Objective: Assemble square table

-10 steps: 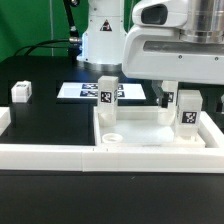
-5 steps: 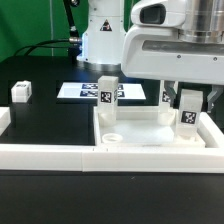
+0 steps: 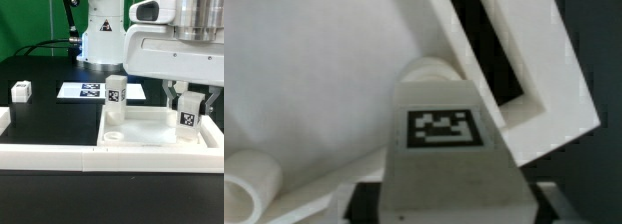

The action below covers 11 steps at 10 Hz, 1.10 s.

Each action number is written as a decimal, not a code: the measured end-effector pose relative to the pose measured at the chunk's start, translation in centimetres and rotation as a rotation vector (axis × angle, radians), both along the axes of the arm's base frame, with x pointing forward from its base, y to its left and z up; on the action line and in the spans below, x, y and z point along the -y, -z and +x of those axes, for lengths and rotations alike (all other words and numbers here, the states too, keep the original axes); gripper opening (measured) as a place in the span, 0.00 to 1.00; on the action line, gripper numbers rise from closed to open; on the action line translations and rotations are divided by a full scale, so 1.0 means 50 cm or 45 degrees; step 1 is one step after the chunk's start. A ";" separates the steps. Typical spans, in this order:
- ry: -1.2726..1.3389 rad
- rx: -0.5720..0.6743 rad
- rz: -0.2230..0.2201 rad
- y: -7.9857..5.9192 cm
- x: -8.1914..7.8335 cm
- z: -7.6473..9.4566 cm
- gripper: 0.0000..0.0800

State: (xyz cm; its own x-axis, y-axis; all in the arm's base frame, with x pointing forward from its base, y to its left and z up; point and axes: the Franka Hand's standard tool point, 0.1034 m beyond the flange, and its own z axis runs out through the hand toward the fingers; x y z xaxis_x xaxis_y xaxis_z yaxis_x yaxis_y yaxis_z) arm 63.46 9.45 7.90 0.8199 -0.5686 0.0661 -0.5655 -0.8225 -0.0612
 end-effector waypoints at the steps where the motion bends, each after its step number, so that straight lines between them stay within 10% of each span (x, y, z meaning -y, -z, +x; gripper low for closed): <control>1: 0.158 0.040 0.022 0.000 0.000 0.002 0.36; 11: 1.292 0.021 0.239 0.004 -0.048 -0.012 0.37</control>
Offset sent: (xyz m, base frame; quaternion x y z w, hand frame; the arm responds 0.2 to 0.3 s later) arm -0.0052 0.0198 -0.0137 0.0510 -0.0105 0.2439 0.9684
